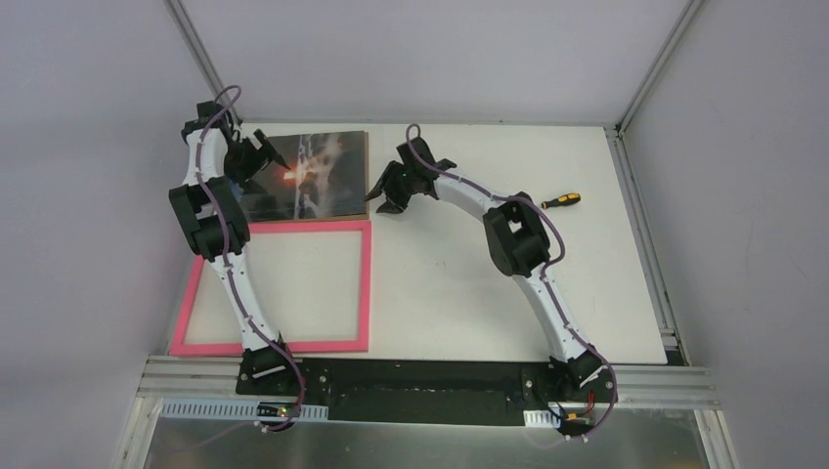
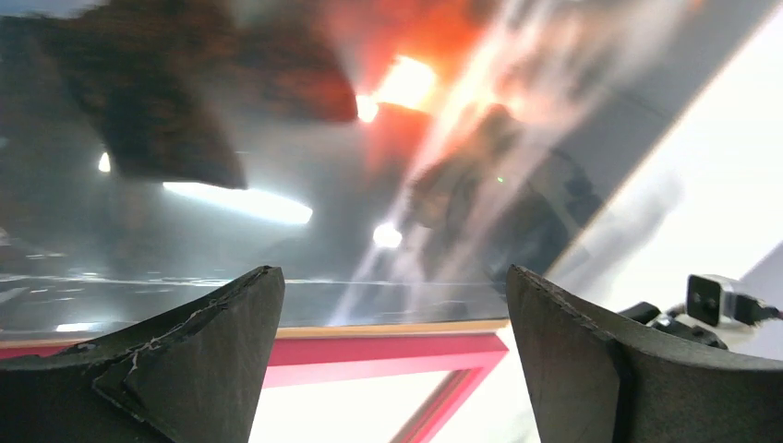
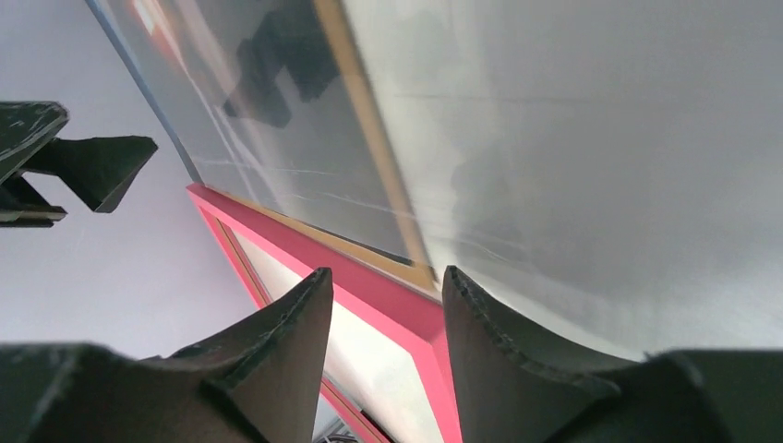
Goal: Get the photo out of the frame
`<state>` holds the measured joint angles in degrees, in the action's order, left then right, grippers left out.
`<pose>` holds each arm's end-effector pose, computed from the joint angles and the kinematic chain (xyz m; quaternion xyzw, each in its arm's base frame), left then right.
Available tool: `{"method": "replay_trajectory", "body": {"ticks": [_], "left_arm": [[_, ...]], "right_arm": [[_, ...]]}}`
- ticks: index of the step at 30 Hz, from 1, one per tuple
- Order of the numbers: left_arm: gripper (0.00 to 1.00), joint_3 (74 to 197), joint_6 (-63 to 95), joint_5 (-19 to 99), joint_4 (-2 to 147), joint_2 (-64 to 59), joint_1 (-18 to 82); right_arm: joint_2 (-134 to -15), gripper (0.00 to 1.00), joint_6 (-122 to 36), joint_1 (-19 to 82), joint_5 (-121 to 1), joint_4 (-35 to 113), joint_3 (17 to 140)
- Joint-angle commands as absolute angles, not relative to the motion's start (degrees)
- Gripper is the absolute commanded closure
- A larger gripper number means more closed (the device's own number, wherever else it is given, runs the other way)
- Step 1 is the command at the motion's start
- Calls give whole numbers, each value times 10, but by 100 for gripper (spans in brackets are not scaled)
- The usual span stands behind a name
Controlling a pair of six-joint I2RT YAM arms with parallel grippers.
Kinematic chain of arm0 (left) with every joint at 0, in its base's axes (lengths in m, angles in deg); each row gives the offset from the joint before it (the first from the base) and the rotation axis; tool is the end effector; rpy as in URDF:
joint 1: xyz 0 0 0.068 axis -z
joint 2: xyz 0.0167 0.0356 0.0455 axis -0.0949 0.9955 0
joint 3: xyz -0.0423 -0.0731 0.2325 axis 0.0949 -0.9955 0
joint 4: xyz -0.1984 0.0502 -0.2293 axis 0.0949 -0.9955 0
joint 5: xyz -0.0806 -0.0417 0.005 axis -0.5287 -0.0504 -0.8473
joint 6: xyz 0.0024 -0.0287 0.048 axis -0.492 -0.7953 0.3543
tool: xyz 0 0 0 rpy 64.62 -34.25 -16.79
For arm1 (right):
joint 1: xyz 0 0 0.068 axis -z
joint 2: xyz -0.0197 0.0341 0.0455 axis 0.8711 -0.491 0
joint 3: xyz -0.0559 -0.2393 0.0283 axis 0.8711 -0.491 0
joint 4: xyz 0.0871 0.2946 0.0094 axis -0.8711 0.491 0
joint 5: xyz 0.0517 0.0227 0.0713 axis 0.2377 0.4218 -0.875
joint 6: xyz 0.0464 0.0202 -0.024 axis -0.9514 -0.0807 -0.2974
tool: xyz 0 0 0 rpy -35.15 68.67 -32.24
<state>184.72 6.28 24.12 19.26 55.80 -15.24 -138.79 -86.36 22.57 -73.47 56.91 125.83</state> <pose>0.5035 0.1733 0.1807 -0.3005 0.9054 -0.2048 0.2191 0.4586 0.3764 0.1176 0.0175 0.8970 0.4050 0.1761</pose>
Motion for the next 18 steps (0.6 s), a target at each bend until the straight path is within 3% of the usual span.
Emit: {"method": "replay_trajectory", "body": {"ticks": [1, 6, 18], "left_arm": [[7, 1848, 23, 197, 213, 524, -126], [7, 1835, 7, 179, 218, 523, -100], [6, 1796, 40, 247, 221, 502, -94]], "right_arm": [[-1282, 47, -855, 285, -700, 548, 1192], [-1320, 36, -777, 308, -677, 617, 1242], [-1484, 35, -756, 262, -688, 576, 1410]]}}
